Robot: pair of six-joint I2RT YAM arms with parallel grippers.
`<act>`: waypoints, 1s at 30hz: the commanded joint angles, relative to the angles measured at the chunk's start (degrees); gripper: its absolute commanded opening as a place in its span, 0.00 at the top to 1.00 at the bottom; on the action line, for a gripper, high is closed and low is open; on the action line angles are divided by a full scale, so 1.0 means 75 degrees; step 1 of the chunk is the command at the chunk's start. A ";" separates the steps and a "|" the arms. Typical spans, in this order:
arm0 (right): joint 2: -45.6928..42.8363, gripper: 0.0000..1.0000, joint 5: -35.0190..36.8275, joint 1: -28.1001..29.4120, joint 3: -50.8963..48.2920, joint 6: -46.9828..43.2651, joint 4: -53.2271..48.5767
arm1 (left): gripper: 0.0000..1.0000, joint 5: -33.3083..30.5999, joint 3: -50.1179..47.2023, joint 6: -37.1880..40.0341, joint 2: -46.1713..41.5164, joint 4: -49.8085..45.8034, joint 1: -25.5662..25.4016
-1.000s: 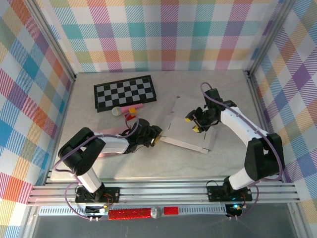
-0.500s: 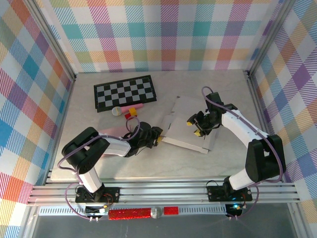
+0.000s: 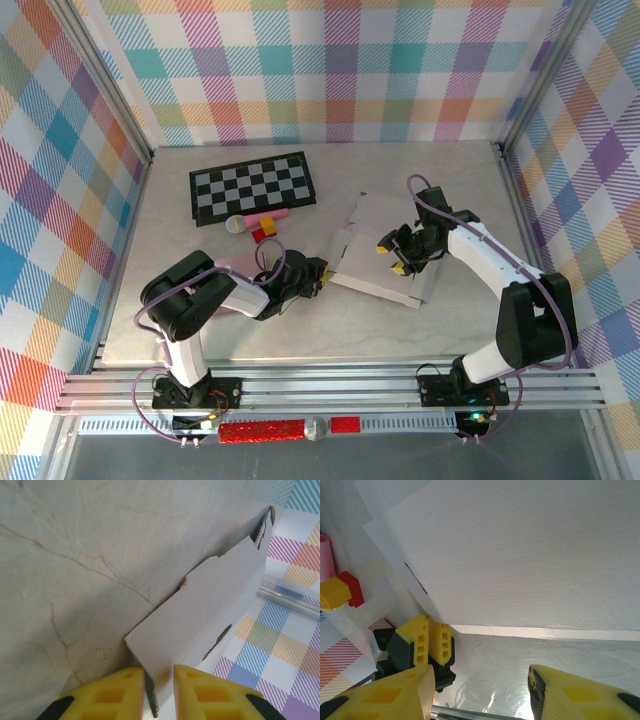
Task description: Fold the paper box
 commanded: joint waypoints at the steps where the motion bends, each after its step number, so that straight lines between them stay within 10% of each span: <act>1: -0.0204 0.47 -0.0163 -0.0013 -0.0188 -0.0049 0.0036 | 0.83 -0.0340 0.0096 -0.0266 0.0370 0.0760 -0.0078; 16: -0.2083 0.40 0.0560 0.1053 -0.2776 0.3221 0.2777 | 1.00 -0.0965 0.0370 -0.0269 0.0191 0.1170 -0.0131; 30: -0.1998 0.16 0.3489 0.2571 -0.4109 0.5854 0.5478 | 1.00 -0.1130 0.0682 -0.0633 -0.0459 0.0586 -0.0294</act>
